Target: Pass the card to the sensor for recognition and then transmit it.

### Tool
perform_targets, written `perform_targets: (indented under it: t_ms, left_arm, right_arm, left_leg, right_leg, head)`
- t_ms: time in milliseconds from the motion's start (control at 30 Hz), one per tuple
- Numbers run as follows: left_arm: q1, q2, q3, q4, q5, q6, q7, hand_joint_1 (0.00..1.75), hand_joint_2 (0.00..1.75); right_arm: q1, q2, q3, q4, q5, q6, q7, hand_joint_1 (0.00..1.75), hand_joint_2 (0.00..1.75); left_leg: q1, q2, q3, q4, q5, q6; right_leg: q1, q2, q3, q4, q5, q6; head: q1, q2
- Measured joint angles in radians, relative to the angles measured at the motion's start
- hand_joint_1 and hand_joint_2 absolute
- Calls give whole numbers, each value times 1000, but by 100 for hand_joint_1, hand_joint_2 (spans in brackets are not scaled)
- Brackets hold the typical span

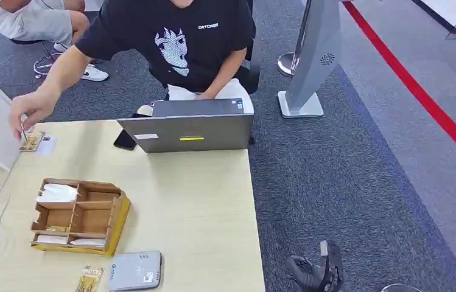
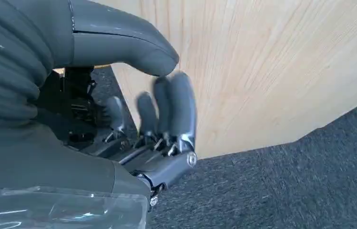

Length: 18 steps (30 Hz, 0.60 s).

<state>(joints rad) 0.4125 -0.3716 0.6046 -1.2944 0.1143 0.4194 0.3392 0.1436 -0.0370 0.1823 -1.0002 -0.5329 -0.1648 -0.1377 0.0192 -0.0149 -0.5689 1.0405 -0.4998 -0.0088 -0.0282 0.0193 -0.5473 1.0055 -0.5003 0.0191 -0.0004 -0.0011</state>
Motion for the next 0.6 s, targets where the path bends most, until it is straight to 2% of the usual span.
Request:
perform_targets:
  t_ms: [33,67,100,133,267,333,467,600]
  left_arm:
    - [-7,0,11,8,-32,-32,-12,175,175]
    - [-15,0,24,16,-60,-61,-21,140,175]
    - [-23,0,39,25,-90,-95,-36,26,175]
    - [-31,1,56,35,-117,-128,-43,0,175]
    - [-66,4,132,74,-249,-282,-44,0,175]
    - [-85,4,181,94,-308,-329,-44,0,175]
    - [-119,5,273,126,-378,-371,-45,0,175]
    - [-134,5,317,145,-398,-381,-50,0,175]
  right_arm:
    - [1,0,-2,-2,0,0,0,14,175]
    - [3,0,-4,-3,0,0,0,0,175]
    - [5,0,-8,-5,0,0,1,0,175]
    - [7,0,-11,-7,0,0,1,0,175]
    - [12,0,-16,-9,-1,9,18,0,175]
    - [15,0,-17,-8,-4,28,18,0,175]
    - [17,0,-19,-8,-5,44,18,0,175]
    - [20,0,-23,-8,-5,50,18,0,175]
  left_leg:
    - [0,0,0,0,0,0]
    - [0,0,0,0,0,0]
    - [0,0,0,0,0,0]
    - [0,0,0,0,0,0]
    - [0,0,0,0,0,0]
    - [0,0,0,0,0,0]
    - [0,0,0,0,0,0]
    - [0,0,0,0,0,0]
  right_leg:
    - [0,0,0,0,0,0]
    - [0,0,0,0,0,0]
    - [0,0,0,0,0,0]
    - [0,0,0,0,0,0]
    - [0,0,0,0,0,0]
    - [0,0,0,0,0,0]
    - [0,0,0,0,0,0]
    - [0,0,0,0,0,0]
  head:
    - [0,0]
    - [0,0]
    - [0,0]
    - [0,0]
    - [0,0]
    - [0,0]
    - [0,0]
    - [0,0]
